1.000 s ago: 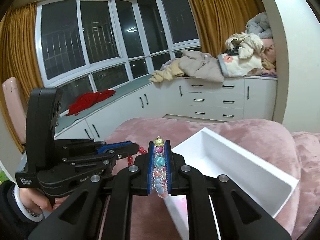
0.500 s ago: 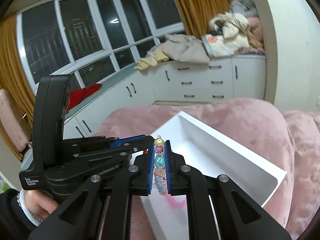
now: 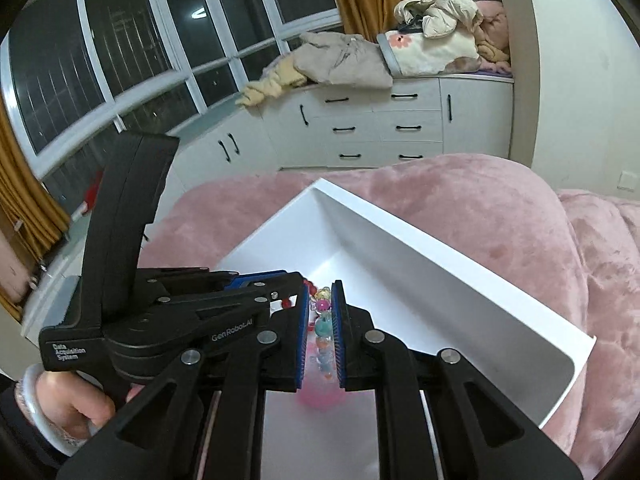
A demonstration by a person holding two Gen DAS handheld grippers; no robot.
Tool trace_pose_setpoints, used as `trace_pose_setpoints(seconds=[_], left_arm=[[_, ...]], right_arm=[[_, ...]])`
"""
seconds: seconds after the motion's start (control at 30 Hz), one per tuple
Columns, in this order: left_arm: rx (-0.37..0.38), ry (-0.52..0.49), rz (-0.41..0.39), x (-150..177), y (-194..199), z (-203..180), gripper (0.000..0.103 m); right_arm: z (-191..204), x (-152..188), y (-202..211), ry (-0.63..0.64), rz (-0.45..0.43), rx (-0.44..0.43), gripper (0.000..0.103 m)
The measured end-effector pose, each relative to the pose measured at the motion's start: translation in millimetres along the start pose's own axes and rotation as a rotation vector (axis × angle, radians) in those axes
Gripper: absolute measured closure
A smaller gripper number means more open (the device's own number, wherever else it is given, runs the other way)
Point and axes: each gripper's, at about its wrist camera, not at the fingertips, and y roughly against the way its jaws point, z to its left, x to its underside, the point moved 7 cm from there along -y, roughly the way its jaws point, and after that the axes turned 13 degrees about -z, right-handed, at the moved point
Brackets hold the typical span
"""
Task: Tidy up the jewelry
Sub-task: 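Carry the red and crystal bracelets into the white box and release both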
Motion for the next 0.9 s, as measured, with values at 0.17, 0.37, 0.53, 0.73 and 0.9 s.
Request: trace_pose_setpoints(seconds=[0.17,0.37,0.53,0.73,0.9], left_arm=[[0.002,0.011,0.034,8,-15,2,0.088],[0.003,0.006,0.064,16,-30,0,0.083],[-0.008,-0.015,0.049,17,-29,-2,0.070],[-0.009,0.035,-0.020,2,-8,9,0.061],[-0.017,0.050,-0.106,-15,21,17,0.050]], right_arm=[[-6,6,-12,0.043,0.034,0.057,0.090],[-14,14,-17,0.064,0.066,0.100,0.090],[-13,7,-11,0.084,0.035,0.104,0.068],[-13,-2,0,0.098,-0.009,0.121,0.064],[-6,-12,10,0.117,-0.056,0.119,0.047]])
